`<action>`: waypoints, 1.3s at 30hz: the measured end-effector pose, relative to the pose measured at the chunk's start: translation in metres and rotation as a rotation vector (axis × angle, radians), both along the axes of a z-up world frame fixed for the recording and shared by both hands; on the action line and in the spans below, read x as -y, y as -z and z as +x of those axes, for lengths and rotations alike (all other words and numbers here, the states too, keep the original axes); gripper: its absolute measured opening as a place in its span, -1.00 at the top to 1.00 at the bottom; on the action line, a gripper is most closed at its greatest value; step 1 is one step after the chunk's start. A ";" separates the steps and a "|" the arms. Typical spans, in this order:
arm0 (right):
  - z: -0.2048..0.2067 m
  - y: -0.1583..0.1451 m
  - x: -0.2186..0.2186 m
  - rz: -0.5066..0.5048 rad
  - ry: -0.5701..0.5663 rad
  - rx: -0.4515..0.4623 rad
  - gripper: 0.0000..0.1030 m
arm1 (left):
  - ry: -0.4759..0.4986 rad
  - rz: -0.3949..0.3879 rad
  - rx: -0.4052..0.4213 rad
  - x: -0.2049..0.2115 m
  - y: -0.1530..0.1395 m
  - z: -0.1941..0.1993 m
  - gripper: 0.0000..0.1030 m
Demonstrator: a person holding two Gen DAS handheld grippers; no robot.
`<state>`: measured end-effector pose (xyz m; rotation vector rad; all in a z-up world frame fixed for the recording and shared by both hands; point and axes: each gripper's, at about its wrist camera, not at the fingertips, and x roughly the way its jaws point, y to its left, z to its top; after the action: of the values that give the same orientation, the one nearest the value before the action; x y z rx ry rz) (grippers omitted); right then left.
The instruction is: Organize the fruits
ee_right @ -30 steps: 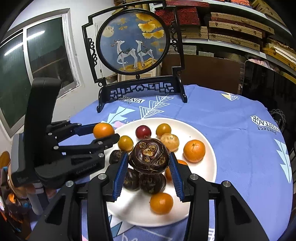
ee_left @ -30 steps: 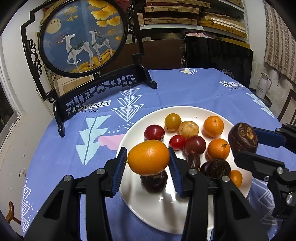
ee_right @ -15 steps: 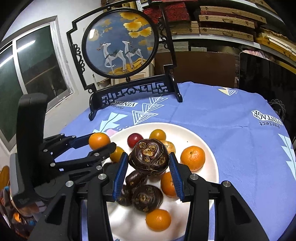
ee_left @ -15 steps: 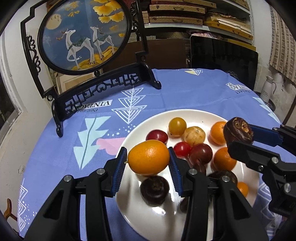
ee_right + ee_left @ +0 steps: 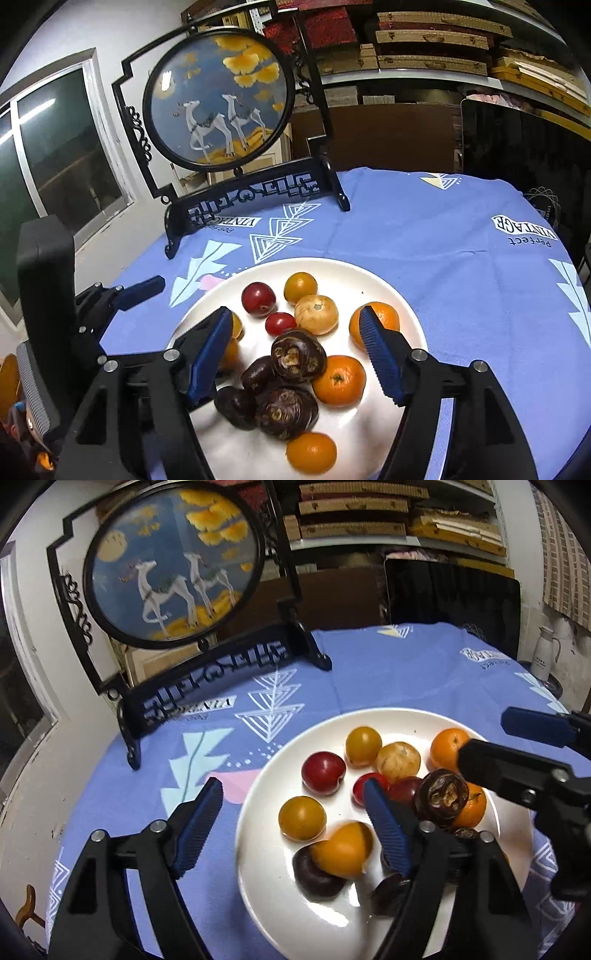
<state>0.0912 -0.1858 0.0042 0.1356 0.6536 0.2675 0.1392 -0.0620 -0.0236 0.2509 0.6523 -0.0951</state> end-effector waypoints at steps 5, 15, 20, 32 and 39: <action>-0.028 -0.008 0.006 0.023 0.005 0.050 -0.53 | -0.012 0.027 0.066 -0.004 -0.009 -0.017 -0.85; -0.094 -0.009 0.000 -0.017 0.001 0.143 -0.60 | -0.008 -0.034 0.121 -0.015 -0.031 -0.055 -0.90; -0.123 -0.017 0.001 0.000 0.016 0.206 -0.72 | -0.018 -0.116 0.128 -0.026 -0.043 -0.069 -0.90; -0.149 -0.024 -0.004 0.007 0.038 0.229 -0.74 | -0.038 -0.123 0.194 -0.036 -0.057 -0.102 -0.90; -0.149 -0.020 -0.013 -0.035 0.041 0.226 -0.74 | -0.061 -0.091 0.209 -0.036 -0.054 -0.108 -0.89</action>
<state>-0.0581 -0.1726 0.0239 0.0840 0.4302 0.2278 0.0317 -0.0259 0.0300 0.1502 0.4461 -0.0394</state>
